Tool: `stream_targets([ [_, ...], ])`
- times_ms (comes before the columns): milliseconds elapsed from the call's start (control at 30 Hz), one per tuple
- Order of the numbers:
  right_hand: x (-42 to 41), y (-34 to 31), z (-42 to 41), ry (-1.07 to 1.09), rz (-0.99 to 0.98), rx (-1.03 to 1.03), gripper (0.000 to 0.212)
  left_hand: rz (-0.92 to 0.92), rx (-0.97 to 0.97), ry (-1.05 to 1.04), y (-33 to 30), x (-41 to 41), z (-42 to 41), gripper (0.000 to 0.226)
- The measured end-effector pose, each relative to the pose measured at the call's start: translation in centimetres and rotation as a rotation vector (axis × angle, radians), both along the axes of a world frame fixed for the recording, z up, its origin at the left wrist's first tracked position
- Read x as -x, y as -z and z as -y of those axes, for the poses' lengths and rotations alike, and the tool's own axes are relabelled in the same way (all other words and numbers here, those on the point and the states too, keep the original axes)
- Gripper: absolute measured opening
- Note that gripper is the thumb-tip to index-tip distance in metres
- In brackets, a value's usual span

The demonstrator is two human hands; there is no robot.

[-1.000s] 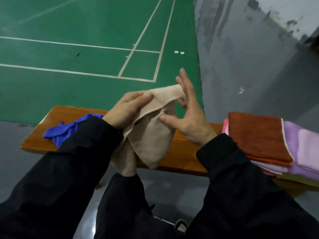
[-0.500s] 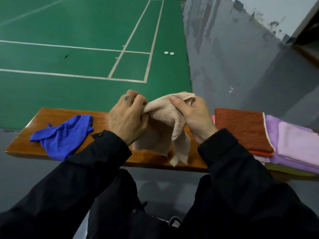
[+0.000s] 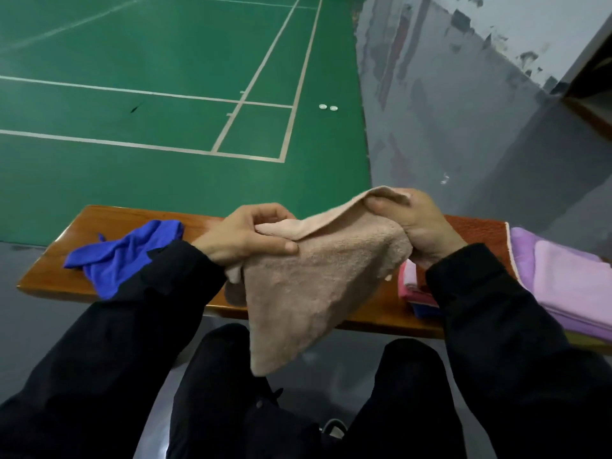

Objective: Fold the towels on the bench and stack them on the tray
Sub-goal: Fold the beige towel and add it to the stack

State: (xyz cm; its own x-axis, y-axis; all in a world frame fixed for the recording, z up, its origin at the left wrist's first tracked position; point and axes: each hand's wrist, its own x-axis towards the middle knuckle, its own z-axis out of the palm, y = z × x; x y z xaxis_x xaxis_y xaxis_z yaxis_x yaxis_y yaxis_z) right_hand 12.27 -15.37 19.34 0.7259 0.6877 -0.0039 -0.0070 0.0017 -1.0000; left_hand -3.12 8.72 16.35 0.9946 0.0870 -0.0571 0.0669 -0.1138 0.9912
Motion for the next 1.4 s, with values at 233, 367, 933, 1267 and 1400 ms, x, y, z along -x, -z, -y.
stream_targets([
  [233, 0.8, 0.6, -0.5, 0.029, -0.349, -0.025, 0.038, -0.069, 0.19, -0.237, 0.2, 0.1, -0.1, 0.014],
  [367, 0.6, 0.8, -1.2, 0.092, -0.312, -0.029, 0.028, -0.12, -0.11, -0.291, 0.7, -0.2, -0.7, 0.006],
  [933, -4.8, -4.8, -2.5, 0.396, 0.408, -0.038, 0.011, 0.51, -0.67, -0.688, -4.6, -2.0, -5.5, 0.032],
  [1267, 4.6, 16.9, 5.7, 0.002, 0.497, 0.771, 0.02, -0.214, -0.969, -0.079, 16.4, 9.7, -1.2, 0.04],
  [1400, 5.2, 18.2, 6.0, -0.012, 0.491, 0.842, 0.014, -0.237, -0.885, -0.087, 16.7, 9.7, -0.7, 0.039],
])
